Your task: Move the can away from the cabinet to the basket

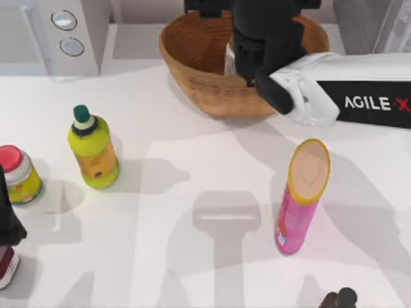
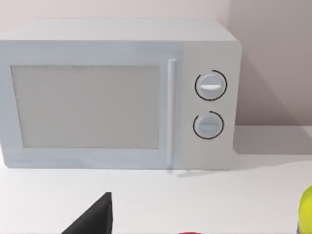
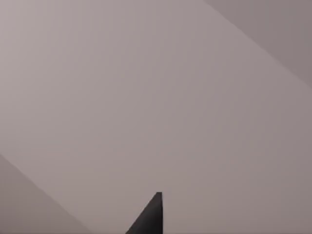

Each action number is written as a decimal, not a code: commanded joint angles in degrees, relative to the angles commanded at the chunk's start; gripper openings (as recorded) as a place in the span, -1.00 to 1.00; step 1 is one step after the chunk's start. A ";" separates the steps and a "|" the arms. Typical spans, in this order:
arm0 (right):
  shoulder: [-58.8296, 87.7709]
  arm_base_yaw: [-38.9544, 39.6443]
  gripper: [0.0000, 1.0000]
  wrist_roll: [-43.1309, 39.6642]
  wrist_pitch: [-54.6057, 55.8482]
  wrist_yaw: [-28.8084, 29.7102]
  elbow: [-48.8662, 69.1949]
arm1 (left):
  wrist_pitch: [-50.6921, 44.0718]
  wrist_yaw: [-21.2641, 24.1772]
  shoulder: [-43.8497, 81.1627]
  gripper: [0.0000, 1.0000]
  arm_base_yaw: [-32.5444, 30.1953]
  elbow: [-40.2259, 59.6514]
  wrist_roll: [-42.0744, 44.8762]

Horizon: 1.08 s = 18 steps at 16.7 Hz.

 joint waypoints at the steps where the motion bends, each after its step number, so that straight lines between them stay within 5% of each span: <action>1: 0.00 0.00 0.81 0.00 0.00 0.00 0.00 | 0.00 0.00 0.00 1.00 0.00 0.00 0.00; 3: 0.00 0.00 1.00 0.00 0.00 0.00 0.00 | 0.00 0.00 0.00 1.00 0.00 0.00 0.00; 18: 0.00 0.00 1.00 0.00 0.00 0.00 0.00 | 0.00 0.00 0.00 1.00 0.00 0.00 0.00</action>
